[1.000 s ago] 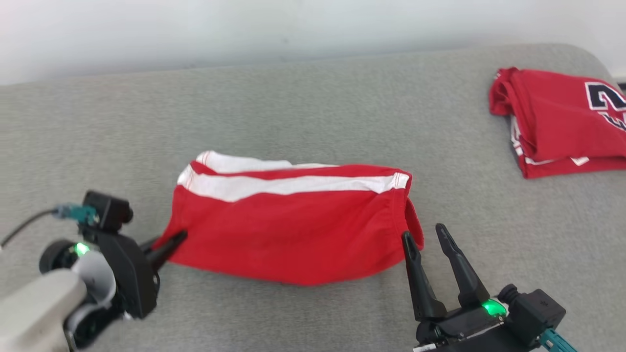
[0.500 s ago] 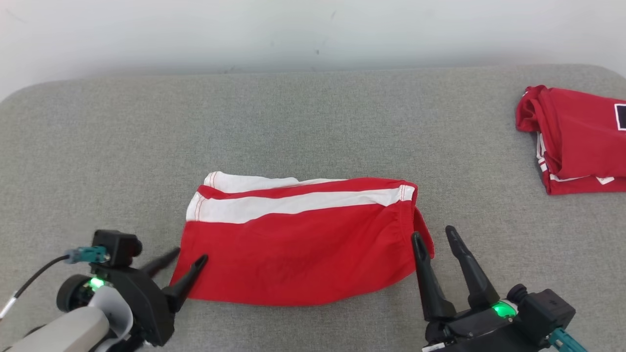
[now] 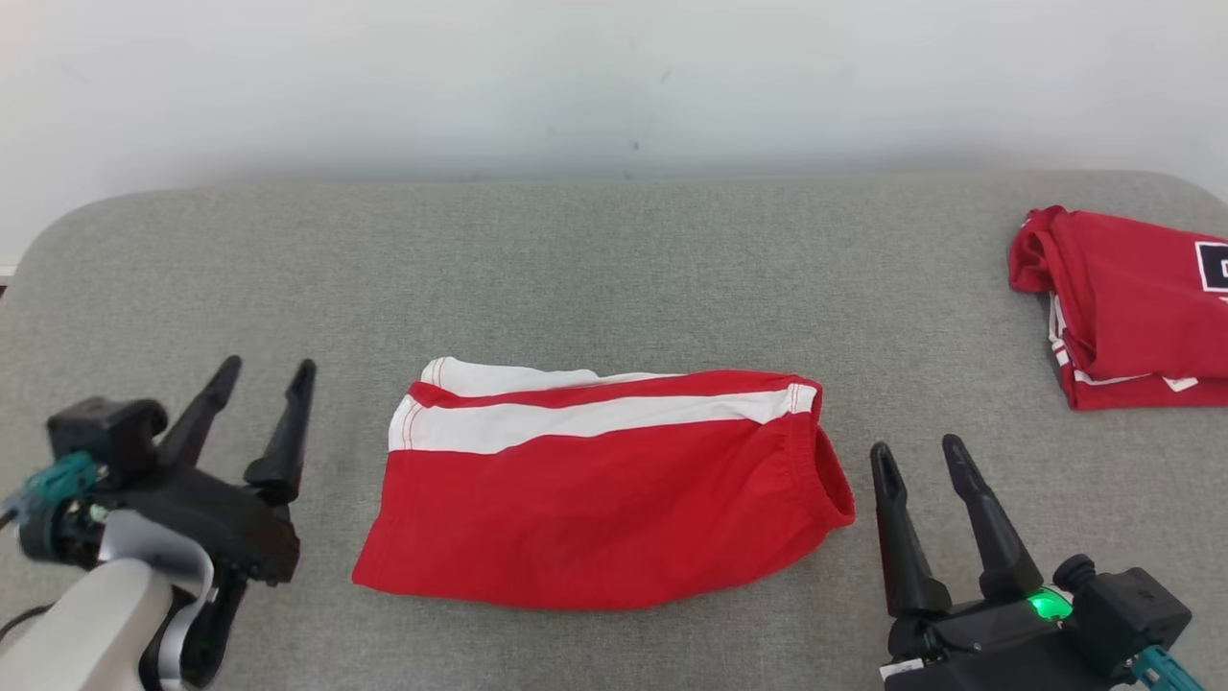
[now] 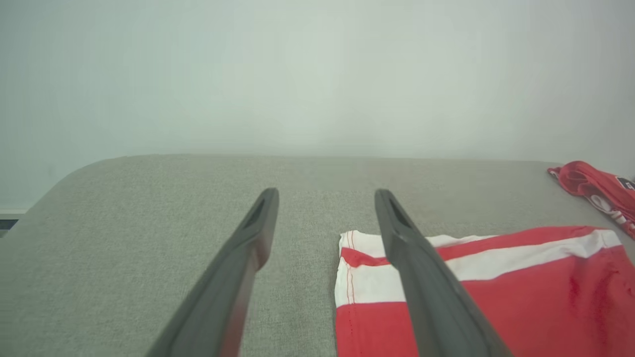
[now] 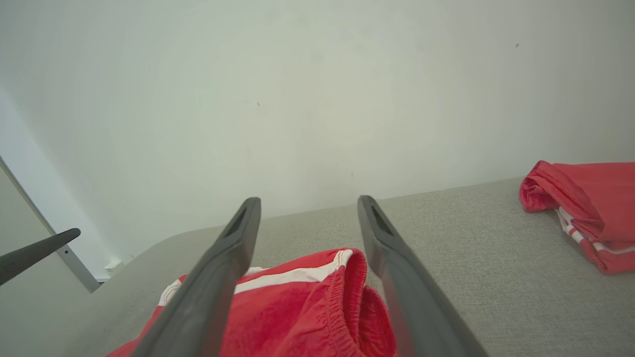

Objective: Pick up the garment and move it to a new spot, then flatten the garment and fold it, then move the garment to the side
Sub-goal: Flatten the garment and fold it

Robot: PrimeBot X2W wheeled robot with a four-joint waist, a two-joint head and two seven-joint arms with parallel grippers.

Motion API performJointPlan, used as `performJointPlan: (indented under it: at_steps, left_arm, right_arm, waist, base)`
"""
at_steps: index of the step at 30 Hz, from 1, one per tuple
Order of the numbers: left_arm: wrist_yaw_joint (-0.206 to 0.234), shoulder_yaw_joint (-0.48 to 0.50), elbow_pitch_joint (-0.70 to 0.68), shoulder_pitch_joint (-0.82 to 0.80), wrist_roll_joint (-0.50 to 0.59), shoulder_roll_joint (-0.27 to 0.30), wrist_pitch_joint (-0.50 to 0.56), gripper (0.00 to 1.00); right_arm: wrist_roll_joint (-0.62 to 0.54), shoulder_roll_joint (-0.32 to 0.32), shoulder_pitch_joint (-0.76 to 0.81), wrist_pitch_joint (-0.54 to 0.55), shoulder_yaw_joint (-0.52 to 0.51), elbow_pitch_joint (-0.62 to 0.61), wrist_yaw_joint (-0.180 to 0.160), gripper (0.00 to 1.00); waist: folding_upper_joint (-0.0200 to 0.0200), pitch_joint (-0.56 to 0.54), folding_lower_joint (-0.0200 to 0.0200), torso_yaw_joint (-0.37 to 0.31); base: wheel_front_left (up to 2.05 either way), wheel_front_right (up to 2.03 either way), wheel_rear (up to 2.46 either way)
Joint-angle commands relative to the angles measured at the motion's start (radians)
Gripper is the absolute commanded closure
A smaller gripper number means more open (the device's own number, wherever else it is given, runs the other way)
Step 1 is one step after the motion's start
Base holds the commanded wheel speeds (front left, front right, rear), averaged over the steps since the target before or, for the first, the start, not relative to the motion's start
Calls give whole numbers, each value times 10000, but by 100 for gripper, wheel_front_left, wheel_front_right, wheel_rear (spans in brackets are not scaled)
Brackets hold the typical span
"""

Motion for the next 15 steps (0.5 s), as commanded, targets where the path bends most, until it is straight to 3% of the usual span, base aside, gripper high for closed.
performJointPlan:
  at_steps: [1, 4, 5, 10, 15]
  left_arm:
    - [138, 1189, -352, 723, 880, -307, -10, 0]
    - [170, 2832, -906, 1716, 2087, -896, -10, 0]
    - [170, 2832, -906, 1716, 2087, -896, -10, 0]
    - [90, 4879, -1821, 3091, 3957, -1949, -11, 0]
    - [-247, 6079, -2385, 4225, 5347, -2845, -12, 0]
  right_arm:
    - [-151, -57, 65, -7, -167, -5, 3, 0]
    - [-255, -47, 64, -11, -359, -6, 3, 0]
    - [-255, -47, 64, -11, -359, -6, 3, 0]
    - [-483, -24, 113, -49, -578, 62, 3, 0]
    - [-611, 35, 242, -145, -616, 207, 3, 0]
  waist:
    - [0, -58, 1, 65]
    - [0, -72, 1, 100]
    - [0, -72, 1, 100]
    - [0, -77, 1, 100]
    - [0, -133, 1, 24]
  base:
    - [0, 0, 0]
    - [0, 0, 0]
    - [0, 0, 0]
    - [0, 0, 0]
    - [0, 0, 0]
